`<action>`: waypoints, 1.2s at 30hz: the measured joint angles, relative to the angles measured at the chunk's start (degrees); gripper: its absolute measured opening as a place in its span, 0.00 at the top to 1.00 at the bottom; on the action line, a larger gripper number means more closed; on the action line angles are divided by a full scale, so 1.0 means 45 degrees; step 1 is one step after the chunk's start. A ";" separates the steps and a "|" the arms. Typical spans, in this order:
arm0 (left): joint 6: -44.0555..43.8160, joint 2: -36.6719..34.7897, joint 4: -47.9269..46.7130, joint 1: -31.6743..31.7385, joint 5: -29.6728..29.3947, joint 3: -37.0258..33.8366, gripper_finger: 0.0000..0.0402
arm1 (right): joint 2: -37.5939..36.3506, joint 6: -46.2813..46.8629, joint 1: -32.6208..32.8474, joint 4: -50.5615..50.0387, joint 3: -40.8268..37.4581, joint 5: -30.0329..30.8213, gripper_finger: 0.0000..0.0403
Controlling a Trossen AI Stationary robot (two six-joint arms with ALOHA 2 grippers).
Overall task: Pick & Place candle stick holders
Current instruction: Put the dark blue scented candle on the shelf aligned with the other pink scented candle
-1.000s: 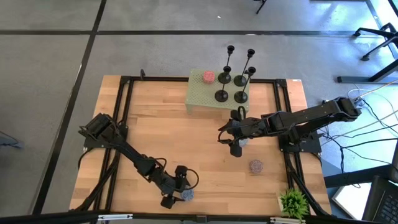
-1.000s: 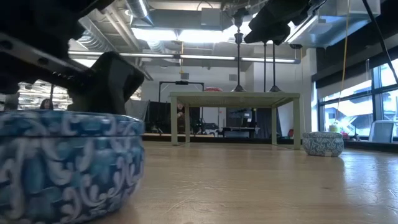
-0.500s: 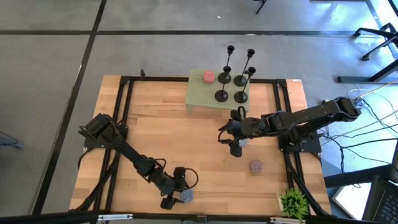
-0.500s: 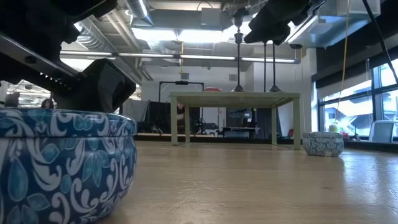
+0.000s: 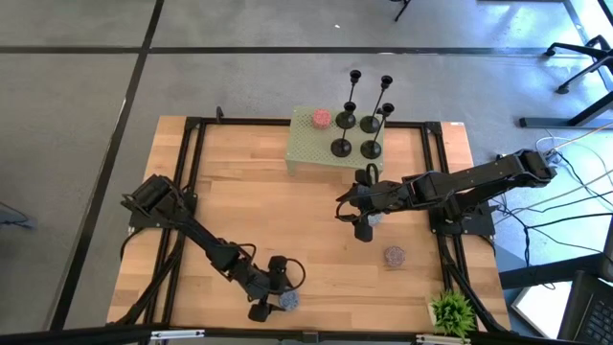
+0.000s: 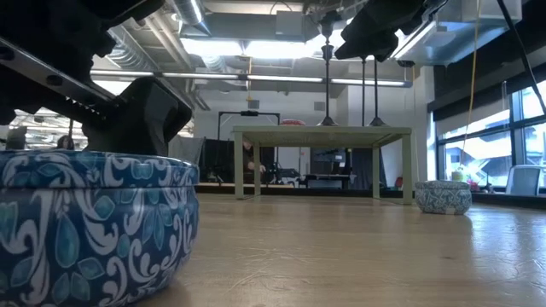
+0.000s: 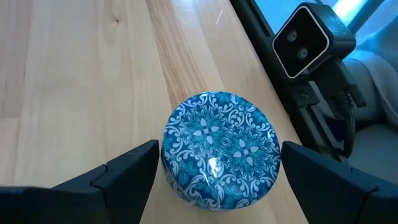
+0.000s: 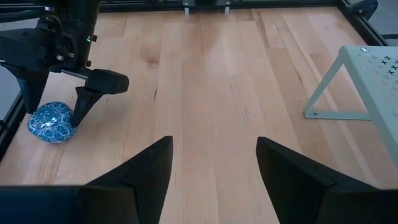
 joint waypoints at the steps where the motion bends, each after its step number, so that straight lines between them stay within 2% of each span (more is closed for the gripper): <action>1: 0.0115 0.0000 0.0032 0.0000 -0.0067 0.0000 0.17 | 0.0000 0.0000 0.0000 0.0000 0.0000 0.0000 0.41; 8: 0.0607 0.0005 0.0228 0.0068 -0.0335 0.0000 0.17 | 0.0000 0.0000 0.0000 0.0000 0.0000 0.0000 0.41; 16: 0.0816 0.1078 0.1786 0.0156 -0.0283 0.0000 0.17 | 0.0003 0.0000 0.0000 0.0002 0.0000 0.0000 0.41; 22: 0.0927 0.1044 0.1778 0.0248 -0.0320 0.0005 0.18 | 0.0000 0.0000 -0.0001 0.0000 0.0000 0.0000 0.41; 30: 0.0831 0.0932 0.1643 0.0589 -0.0057 0.0010 0.26 | 0.0000 0.0000 -0.0001 0.0000 0.0000 0.0000 0.41; 36: -0.0310 0.0048 0.1312 0.1446 0.0010 0.0010 0.25 | 0.0004 0.0822 0.0006 -0.0614 0.0001 -0.0009 0.41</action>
